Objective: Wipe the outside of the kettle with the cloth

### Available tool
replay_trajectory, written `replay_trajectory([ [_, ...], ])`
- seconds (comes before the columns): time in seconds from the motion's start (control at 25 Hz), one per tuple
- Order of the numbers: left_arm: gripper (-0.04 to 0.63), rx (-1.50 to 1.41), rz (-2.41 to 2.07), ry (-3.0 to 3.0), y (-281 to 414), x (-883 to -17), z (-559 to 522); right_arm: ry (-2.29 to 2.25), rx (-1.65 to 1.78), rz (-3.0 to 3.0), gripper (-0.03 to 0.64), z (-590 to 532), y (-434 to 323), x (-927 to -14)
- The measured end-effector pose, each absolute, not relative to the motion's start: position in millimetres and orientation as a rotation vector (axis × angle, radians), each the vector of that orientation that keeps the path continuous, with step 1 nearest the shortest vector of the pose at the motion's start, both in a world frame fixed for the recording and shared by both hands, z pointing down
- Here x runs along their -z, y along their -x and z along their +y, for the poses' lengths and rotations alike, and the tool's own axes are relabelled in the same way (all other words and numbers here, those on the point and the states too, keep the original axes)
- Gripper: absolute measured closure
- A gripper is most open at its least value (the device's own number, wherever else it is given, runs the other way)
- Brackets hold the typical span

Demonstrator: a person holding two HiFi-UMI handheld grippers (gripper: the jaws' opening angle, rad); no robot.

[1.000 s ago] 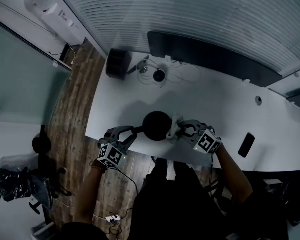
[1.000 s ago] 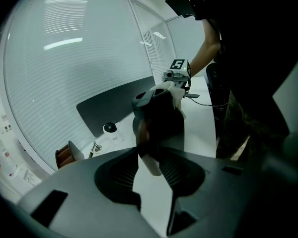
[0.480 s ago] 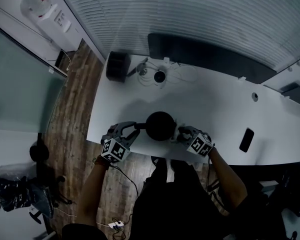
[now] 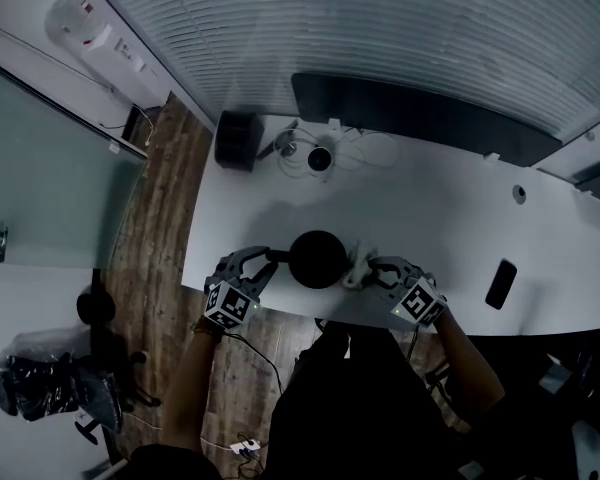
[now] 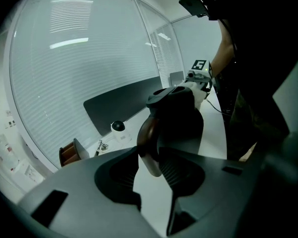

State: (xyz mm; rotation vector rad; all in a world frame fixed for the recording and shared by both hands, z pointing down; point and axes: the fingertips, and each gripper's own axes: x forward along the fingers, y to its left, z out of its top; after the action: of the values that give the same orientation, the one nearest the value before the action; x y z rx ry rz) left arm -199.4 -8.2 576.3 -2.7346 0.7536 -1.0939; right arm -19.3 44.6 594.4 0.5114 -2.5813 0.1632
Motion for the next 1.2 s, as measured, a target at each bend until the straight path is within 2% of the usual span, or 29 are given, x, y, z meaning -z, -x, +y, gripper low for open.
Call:
replay_trajectory([
  [0.2, 0.476, 1.162, 0.819, 2.71, 201, -581, -10, -0.344, 0.031, -2.635, 0.549, 31, 37, -590],
  [1.0, 0.476, 1.234, 0.59, 2.693, 202, -584, -29, -0.323, -0.104, -2.502, 0.549, 38, 47, -671],
  [1.2, 0.476, 1.243, 0.521, 2.685, 200, -583, -30, -0.367, -0.054, -2.517, 0.549, 32, 31, -646],
])
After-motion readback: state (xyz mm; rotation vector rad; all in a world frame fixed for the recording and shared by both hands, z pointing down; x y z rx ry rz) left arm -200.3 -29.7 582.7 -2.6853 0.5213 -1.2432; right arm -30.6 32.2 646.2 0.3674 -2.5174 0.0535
